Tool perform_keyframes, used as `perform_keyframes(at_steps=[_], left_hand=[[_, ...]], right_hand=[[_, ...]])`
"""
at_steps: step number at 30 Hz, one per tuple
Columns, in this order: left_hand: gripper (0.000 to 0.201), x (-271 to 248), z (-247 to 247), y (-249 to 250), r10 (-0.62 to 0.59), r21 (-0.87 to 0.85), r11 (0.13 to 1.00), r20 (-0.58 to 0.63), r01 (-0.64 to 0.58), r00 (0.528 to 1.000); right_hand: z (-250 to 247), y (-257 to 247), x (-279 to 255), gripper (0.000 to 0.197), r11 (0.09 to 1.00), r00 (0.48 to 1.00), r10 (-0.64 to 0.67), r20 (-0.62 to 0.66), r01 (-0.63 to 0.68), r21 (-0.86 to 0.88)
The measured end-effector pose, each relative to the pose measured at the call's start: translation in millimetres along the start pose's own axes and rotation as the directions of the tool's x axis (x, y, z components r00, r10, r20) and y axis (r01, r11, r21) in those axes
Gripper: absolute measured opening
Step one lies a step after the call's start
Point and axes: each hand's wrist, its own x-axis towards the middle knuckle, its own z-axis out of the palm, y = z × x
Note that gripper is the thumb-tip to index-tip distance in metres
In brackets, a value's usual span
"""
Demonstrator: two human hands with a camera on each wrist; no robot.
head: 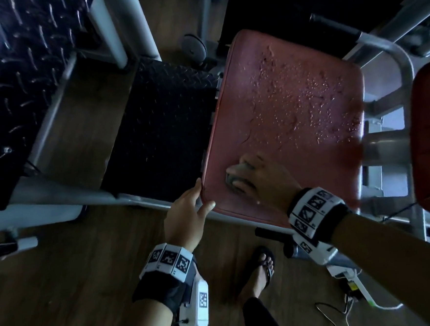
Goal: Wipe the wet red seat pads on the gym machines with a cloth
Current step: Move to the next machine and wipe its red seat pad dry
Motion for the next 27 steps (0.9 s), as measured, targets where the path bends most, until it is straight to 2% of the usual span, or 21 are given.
perform_keyframes(at_steps=[3,6,8,11,15,18,22,24,27], left_hand=[[0.064,1,-2,-1,-0.001,0.027,1.0,0.005,0.0,1.0],[0.063,2,-2,-1,0.007,0.025,1.0,-0.003,-0.007,1.0],[0.061,2,-3,-1,0.015,0.005,1.0,-0.023,-0.015,1.0],[0.063,2,-2,-2,0.029,0.02,0.999,-0.027,-0.029,0.999],[0.062,2,-4,-1,0.024,0.013,1.0,-0.015,-0.024,1.0],[0.06,3,-5,-1,0.024,0.011,1.0,-0.006,-0.024,1.0],[0.062,6,-5,-5,0.033,0.026,0.999,0.018,-0.033,0.999],[0.062,6,-5,-5,0.023,0.023,0.999,0.019,-0.023,1.0],[0.063,6,-4,-4,0.023,-0.013,1.0,0.028,-0.023,0.999]], right_hand=[[-10,-2,21,0.034,0.988,0.988,0.149,-0.042,-0.147,0.046],[-10,-8,19,0.032,0.978,0.978,0.2,-0.062,-0.196,0.068],[-5,-13,6,0.034,0.985,0.987,0.15,-0.052,-0.144,0.096],[6,-16,-18,0.036,1.0,1.0,-0.024,0.015,0.024,-0.003],[6,-8,-15,0.035,0.997,0.996,-0.076,0.037,0.076,-0.017],[-4,-2,8,0.035,0.999,0.999,0.033,0.028,-0.034,0.019],[-18,-7,31,0.039,0.967,0.969,0.243,0.034,-0.245,0.068],[-19,-13,30,0.043,0.955,0.958,0.284,0.048,-0.287,0.076],[-14,-21,18,0.06,0.952,0.954,0.285,0.092,-0.293,0.088]])
